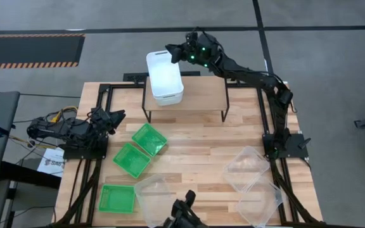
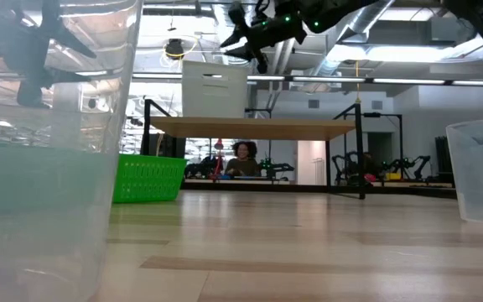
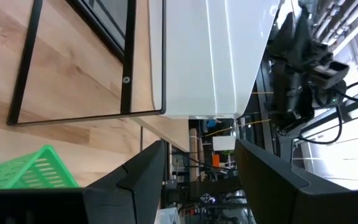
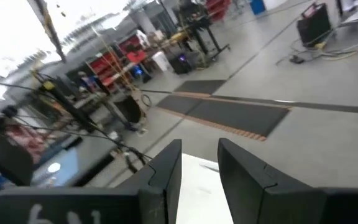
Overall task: Stack baskets on shelf by color
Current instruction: Stack the white bin on the white bin on the shelf
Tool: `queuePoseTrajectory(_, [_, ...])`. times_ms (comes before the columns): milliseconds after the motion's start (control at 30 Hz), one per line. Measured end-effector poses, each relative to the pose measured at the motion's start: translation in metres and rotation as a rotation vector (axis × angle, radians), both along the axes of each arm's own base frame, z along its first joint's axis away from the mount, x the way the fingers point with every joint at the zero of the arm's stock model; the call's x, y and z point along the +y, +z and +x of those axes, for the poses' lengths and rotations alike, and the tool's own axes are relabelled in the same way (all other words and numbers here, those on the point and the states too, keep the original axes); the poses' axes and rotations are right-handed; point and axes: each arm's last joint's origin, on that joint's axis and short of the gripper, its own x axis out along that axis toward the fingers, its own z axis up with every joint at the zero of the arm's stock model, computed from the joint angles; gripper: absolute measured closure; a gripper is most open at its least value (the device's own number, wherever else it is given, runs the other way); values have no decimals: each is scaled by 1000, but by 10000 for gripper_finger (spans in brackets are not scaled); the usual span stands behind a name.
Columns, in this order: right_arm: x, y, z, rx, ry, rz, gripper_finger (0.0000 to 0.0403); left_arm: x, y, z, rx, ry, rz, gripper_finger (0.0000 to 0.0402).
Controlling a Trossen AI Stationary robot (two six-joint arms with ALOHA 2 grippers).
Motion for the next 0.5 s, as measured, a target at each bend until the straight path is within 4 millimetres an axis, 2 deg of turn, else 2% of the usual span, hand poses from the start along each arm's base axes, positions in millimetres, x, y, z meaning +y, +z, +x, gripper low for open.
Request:
queuePoseTrajectory(167, [-3,-7,-2,112,-71,-39,276,0,0,0,0,1,-1,216])
queuePoseTrajectory(500, [-2,-17,-5,246,-96,-25,276,0,0,0,-2,4,-2,216])
